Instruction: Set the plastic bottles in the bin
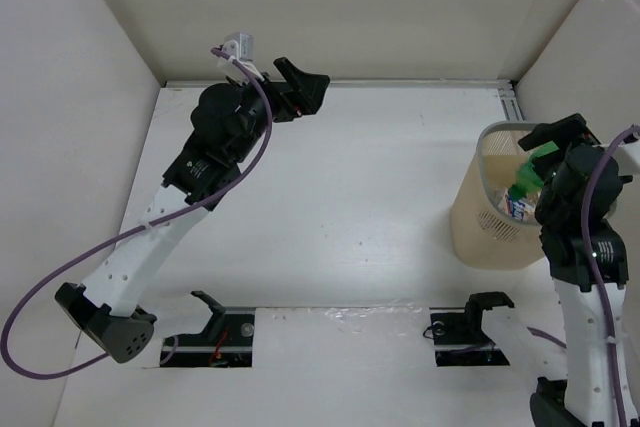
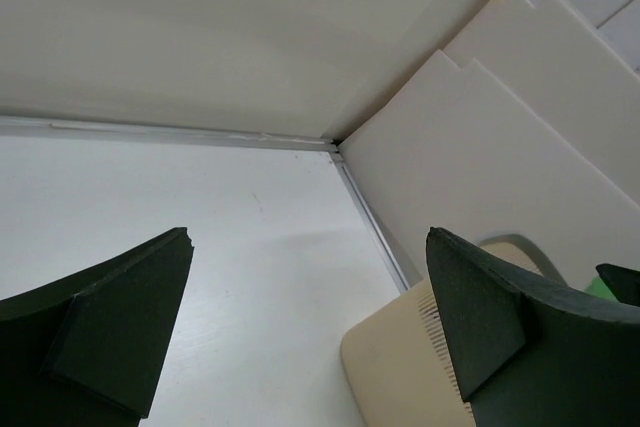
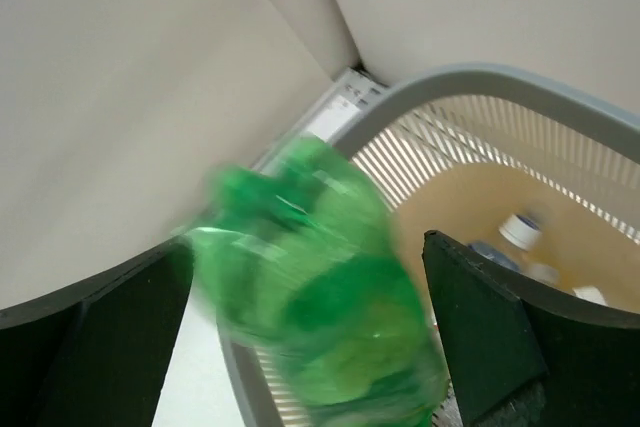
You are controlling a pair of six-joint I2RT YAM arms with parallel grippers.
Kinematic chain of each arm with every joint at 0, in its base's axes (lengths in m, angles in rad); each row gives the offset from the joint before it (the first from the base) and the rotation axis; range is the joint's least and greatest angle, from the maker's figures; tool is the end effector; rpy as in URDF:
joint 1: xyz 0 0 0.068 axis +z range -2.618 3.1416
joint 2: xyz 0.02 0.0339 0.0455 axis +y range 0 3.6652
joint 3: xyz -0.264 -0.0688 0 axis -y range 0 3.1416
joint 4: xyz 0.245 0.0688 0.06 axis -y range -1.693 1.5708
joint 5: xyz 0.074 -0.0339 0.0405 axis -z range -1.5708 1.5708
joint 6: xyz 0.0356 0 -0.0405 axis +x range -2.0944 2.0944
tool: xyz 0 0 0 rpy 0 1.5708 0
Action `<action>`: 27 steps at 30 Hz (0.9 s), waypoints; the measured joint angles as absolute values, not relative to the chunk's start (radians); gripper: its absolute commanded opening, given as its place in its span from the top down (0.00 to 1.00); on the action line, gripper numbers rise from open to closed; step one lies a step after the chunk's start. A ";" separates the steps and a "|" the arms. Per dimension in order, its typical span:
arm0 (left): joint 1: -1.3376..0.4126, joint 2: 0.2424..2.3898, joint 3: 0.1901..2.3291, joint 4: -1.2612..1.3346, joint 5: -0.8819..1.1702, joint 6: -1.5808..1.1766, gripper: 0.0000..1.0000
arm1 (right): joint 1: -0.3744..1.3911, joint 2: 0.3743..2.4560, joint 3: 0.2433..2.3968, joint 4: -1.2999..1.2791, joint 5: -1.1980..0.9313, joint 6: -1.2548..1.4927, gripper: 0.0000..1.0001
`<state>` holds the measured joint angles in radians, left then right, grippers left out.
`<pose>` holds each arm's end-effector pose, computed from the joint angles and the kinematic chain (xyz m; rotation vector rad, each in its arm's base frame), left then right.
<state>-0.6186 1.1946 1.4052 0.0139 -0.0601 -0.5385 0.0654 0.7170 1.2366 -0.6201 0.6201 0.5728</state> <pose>0.2105 -0.1472 0.4933 0.0033 1.4086 -0.9298 0.1075 -0.0137 0.4504 0.8436 1.4211 -0.0326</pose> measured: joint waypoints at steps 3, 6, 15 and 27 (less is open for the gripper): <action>-0.619 1.197 1.407 -0.030 -0.083 -0.538 0.00 | 0.065 0.756 1.278 -0.686 0.667 0.581 0.00; -0.619 1.224 1.444 -0.096 -0.128 -0.538 0.00 | 0.065 0.781 1.327 -0.719 0.690 0.576 0.00; -0.619 1.353 1.621 -0.353 -0.352 -0.550 0.00 | 0.101 0.873 1.469 -0.641 0.333 0.410 0.00; -0.645 1.093 1.518 -0.593 -0.597 -0.569 0.00 | 0.995 1.214 1.537 -0.560 0.414 0.318 0.00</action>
<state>-0.6453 1.0935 1.5185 -0.5930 -0.5972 -0.5694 0.9951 1.2140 1.5372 -0.5602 0.4145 0.3176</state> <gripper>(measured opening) 0.997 0.999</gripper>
